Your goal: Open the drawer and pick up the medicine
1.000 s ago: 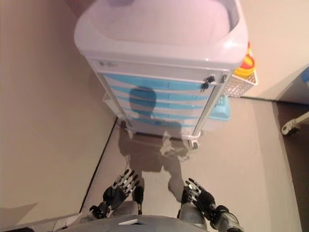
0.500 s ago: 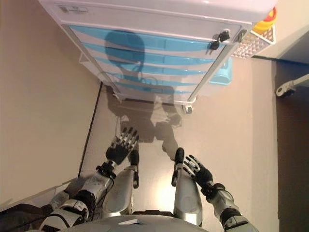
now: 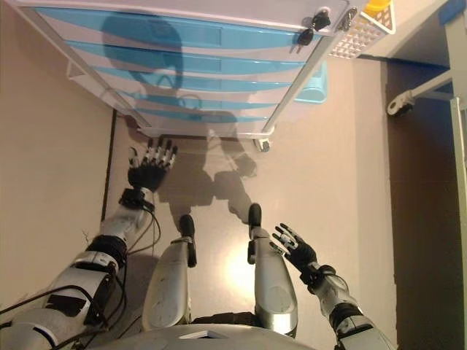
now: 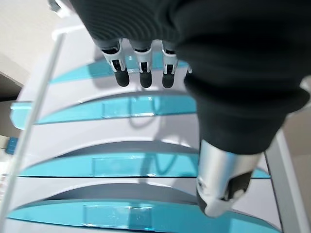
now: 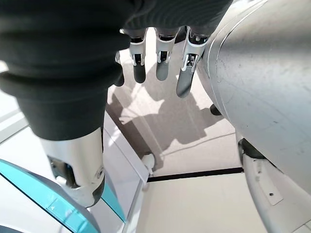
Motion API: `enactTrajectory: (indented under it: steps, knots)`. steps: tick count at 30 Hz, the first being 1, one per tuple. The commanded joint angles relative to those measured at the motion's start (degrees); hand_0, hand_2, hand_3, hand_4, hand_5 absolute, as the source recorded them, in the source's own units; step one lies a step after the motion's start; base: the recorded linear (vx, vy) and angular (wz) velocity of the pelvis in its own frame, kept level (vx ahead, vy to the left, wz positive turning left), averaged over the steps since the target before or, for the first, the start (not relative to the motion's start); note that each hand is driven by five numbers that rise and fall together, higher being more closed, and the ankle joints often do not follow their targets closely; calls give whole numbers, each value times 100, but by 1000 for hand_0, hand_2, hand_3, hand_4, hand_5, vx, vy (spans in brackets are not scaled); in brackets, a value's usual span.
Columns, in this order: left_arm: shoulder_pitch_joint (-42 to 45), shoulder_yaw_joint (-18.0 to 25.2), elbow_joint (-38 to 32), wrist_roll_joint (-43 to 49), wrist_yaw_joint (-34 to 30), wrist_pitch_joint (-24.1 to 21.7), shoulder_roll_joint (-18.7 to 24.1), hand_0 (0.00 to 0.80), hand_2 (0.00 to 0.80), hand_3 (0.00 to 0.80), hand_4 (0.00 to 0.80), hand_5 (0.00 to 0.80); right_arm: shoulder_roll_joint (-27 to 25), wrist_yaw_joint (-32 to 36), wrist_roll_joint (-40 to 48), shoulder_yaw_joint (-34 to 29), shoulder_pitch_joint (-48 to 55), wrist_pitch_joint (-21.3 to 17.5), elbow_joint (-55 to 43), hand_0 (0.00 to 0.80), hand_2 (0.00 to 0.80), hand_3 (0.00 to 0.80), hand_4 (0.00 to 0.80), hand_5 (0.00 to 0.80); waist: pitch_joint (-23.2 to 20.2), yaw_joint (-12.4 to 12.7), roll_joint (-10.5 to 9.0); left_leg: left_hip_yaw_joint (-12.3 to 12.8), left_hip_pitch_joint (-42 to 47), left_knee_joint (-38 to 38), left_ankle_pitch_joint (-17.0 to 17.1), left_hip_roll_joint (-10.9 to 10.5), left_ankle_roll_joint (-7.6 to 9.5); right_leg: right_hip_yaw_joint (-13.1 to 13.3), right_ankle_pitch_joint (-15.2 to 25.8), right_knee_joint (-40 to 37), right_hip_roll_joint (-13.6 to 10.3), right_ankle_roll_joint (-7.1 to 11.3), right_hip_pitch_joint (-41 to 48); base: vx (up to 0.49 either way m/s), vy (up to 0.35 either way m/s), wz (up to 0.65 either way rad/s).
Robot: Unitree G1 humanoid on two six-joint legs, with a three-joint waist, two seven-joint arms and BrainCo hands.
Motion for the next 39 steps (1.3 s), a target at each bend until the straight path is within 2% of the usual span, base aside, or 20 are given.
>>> enactTrajectory:
  steps: [1, 7, 8, 25, 26, 27, 34, 37, 38, 39]
  knots:
    - [-489, 303, 167, -383, 165, 129, 177, 0, 0, 0, 0, 0, -159, 252, 76, 563, 374, 219, -102, 0, 0, 0, 0, 0, -13, -83, 44, 199, -228, 111, -84, -137, 176, -33, -127, 217, 161, 213, -97, 0, 0, 0]
    - [-1116, 197, 303, -485, 376, 82, 484, 0, 0, 0, 0, 0, -143, 318, 175, 719, 392, 147, -104, 0, 0, 0, 0, 0, 38, -162, -25, 212, -280, 177, -132, -117, 182, 44, -74, 135, 206, 191, -78, 28, -31, -1]
    - [-1206, 164, 303, -492, 432, 57, 519, 0, 0, 0, 0, 0, -135, 316, 218, 736, 395, 153, -101, 0, 0, 0, 0, 0, 22, -159, 2, 154, -212, 195, -318, -103, 159, 60, -190, 136, 240, 220, -8, 119, -19, -1]
    - [-2379, -229, 130, -678, 1133, -195, 1038, 0, 0, 0, 0, 0, -178, 417, 519, 899, 484, 126, -237, 0, 0, 0, 0, 0, 38, -328, -139, 154, -380, 282, -401, -58, 155, 178, -19, -105, 327, 172, -59, 5, -23, 1]
    - [-2411, -242, 119, -699, 1131, -200, 1053, 0, 0, 0, 0, 0, -192, 425, 532, 901, 494, 131, -241, 0, 0, 0, 0, 0, 39, -347, -180, 214, -469, 283, -238, -68, 172, 181, 101, -124, 303, 142, -139, 0, 0, 0]
    - [-2476, -284, 106, -671, 1078, -234, 1075, 0, 0, 0, 0, 0, -207, 464, 555, 907, 493, 133, -215, 0, 0, 0, 0, 0, 39, -340, -152, 151, -384, 292, -427, -51, 154, 190, -14, -111, 340, 171, -68, 0, 0, 0]
    - [-2804, -436, -191, -750, 736, -440, 1167, 0, 0, 0, 0, 0, -260, 547, 637, 940, 487, 119, -189, 0, 0, 0, 0, 0, 39, -341, -170, 135, -414, 299, -422, -46, 124, 175, 25, -147, 336, 155, -79, 8, -14, 3]
    - [-2926, -470, -389, -901, 556, -515, 1223, 0, 0, 0, 0, 0, -279, 565, 724, 944, 506, 114, -193, 0, 0, 0, 0, 0, 39, -342, -181, 113, -421, 264, -383, -70, 116, 162, 51, -164, 315, 144, -90, -31, -18, 2]
    - [-2924, -467, -400, -912, 520, -519, 1223, 0, 0, 0, 0, 0, -286, 565, 729, 946, 516, 112, -201, 0, 0, 0, 0, 0, 39, -358, -218, 170, -507, 260, -217, -84, 133, 157, 165, -177, 285, 114, -167, -86, -34, 3]
    - [-2945, -465, -464, -930, 468, -535, 1230, 0, 0, 0, 0, 0, -285, 574, 723, 929, 527, 107, -200, 0, 0, 0, 0, 0, 39, -356, -220, 165, -499, 250, -213, -87, 131, 158, 171, -183, 286, 111, -164, -87, -37, 3]
